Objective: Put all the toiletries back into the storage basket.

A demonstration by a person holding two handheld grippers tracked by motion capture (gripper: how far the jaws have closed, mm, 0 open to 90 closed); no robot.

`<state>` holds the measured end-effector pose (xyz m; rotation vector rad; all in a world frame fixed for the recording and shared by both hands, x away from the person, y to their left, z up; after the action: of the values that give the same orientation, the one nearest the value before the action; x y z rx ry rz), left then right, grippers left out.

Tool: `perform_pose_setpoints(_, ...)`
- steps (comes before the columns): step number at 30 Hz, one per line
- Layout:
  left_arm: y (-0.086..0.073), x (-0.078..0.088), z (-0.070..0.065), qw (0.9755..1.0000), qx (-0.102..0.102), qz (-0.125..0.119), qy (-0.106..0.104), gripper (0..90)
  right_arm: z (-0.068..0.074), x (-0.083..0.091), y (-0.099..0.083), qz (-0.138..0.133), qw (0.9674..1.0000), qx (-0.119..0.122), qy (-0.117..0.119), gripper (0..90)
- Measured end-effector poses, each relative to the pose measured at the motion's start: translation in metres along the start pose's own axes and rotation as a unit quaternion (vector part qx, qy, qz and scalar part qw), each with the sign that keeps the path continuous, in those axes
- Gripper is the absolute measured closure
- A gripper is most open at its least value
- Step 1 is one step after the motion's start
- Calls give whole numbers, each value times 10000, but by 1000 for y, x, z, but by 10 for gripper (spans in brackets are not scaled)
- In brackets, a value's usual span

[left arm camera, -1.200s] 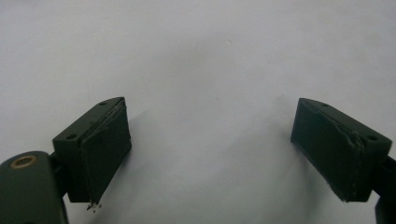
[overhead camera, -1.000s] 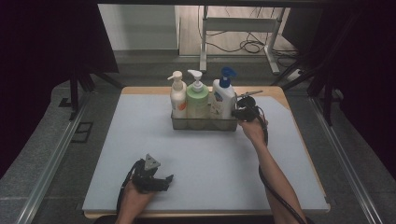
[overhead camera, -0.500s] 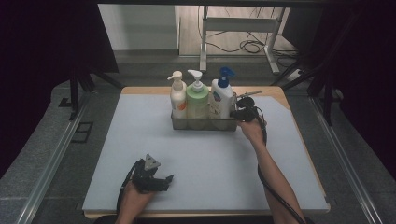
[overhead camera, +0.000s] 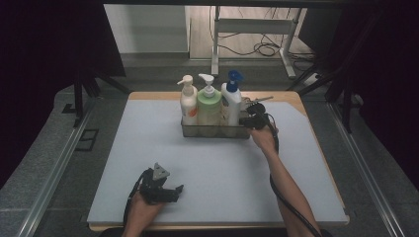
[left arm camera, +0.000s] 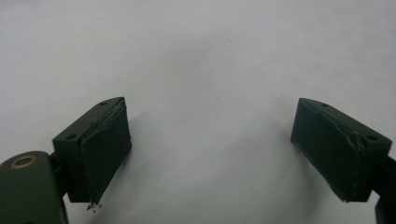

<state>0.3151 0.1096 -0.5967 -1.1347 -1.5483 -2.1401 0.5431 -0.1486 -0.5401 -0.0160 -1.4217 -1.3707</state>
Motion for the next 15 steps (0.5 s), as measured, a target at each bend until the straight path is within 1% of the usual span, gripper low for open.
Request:
perform_pose_setpoints(4,0,0,0,10000,0,0,-1,117,3,-2,0,21,10000,-7,33,878)
perform_pose_setpoints(6,0,0,0,10000,2,-1,-2,117,4,-3,0,14,10000,32,33,880)
perform_pose_setpoints(15,0,0,0,10000,-1,1,-2,116,5,-3,-1,19,10000,31,61,888)
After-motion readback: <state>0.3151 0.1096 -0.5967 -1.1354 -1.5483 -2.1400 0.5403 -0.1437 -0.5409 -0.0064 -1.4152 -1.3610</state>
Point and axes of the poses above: each handheld gripper's, and its own axes: x roughly backward along the jaws, y roughly out of its top, z roughly to its left, the point moved 10 cm from there along -x, roughly forward along the jaws, and after that the axes turned 13 degrees about y, right-handed, at the moved point
